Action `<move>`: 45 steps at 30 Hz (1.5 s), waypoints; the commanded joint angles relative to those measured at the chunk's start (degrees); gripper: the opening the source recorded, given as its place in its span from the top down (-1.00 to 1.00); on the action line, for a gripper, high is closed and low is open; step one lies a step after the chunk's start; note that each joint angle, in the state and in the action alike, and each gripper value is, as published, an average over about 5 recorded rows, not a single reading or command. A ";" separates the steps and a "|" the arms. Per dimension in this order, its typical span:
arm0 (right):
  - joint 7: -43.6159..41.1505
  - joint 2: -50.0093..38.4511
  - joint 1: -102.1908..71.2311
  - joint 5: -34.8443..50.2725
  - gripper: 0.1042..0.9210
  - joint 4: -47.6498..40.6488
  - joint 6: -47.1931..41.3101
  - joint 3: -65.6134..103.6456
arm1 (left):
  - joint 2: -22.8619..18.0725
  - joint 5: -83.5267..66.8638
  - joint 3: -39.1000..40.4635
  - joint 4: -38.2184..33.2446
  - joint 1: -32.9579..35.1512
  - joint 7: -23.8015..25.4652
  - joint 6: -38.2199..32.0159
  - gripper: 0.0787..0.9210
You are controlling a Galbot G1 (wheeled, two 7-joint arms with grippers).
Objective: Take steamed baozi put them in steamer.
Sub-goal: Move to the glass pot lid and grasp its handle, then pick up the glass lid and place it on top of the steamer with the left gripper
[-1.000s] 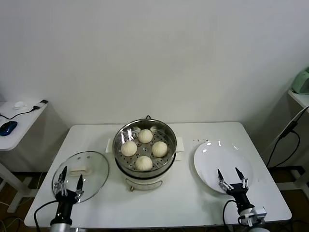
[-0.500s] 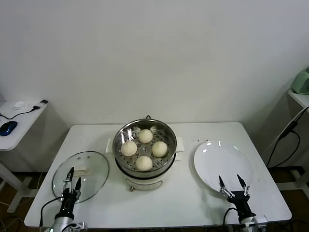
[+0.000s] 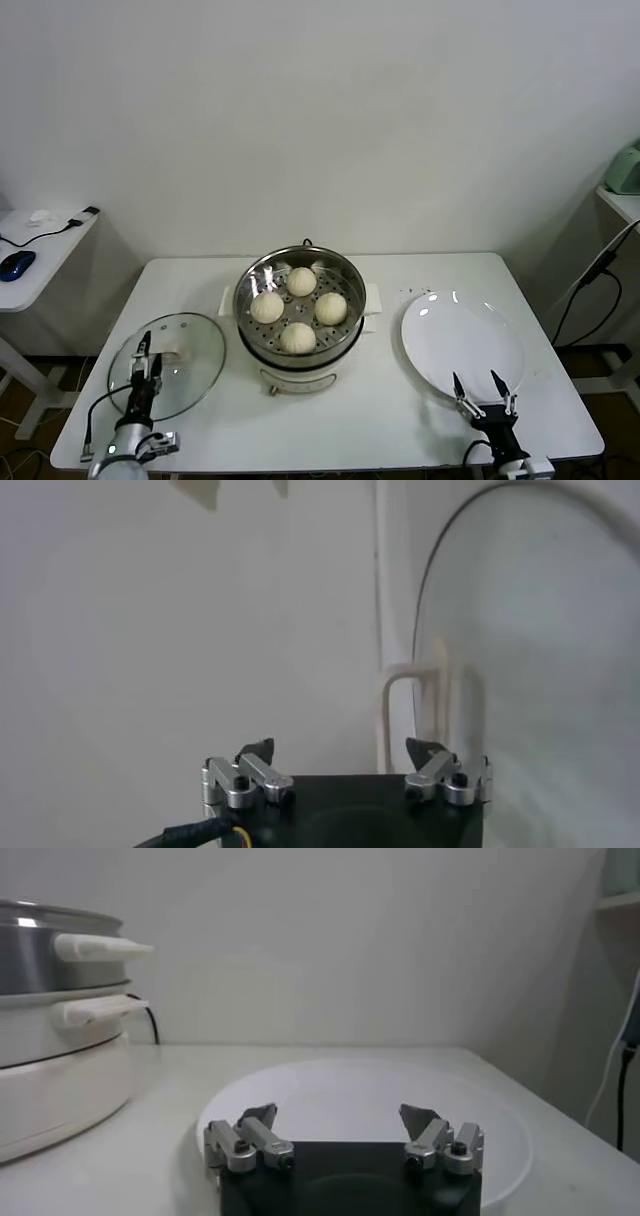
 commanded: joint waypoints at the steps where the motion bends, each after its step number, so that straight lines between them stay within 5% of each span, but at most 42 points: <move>1: -0.28 0.27 -0.48 -0.52 -0.76 -0.52 0.17 0.03 | 0.29 -0.19 0.70 2.64 -2.70 2.17 2.17 -0.77; 5: -0.31 0.26 -0.58 -0.72 -0.76 -0.43 0.24 0.02 | -0.01 -0.32 0.91 3.12 -2.66 2.48 2.47 -0.68; 18: 0.01 0.02 -0.67 -0.62 -0.76 -0.01 0.05 0.02 | -0.79 -1.86 0.91 3.66 -2.90 2.14 4.62 0.21; 27: 0.18 0.43 -0.38 -0.63 -0.76 0.11 0.09 0.31 | 0.08 -8.09 -1.57 -5.34 -0.90 2.82 2.53 0.80; 35: 0.38 0.47 -0.28 -0.55 -0.76 0.36 0.30 0.94 | 6.08 -18.64 -5.53 -20.28 3.53 13.46 3.87 0.86; 40: 2.14 0.93 0.10 -1.92 -0.76 0.86 -0.31 1.38 | 9.97 -22.75 -5.13 -31.35 4.11 22.82 10.95 0.86; 45: 3.23 1.19 0.09 -3.47 -0.76 2.41 -1.10 1.71 | 10.79 -20.75 -0.43 -37.82 1.59 26.67 16.48 0.86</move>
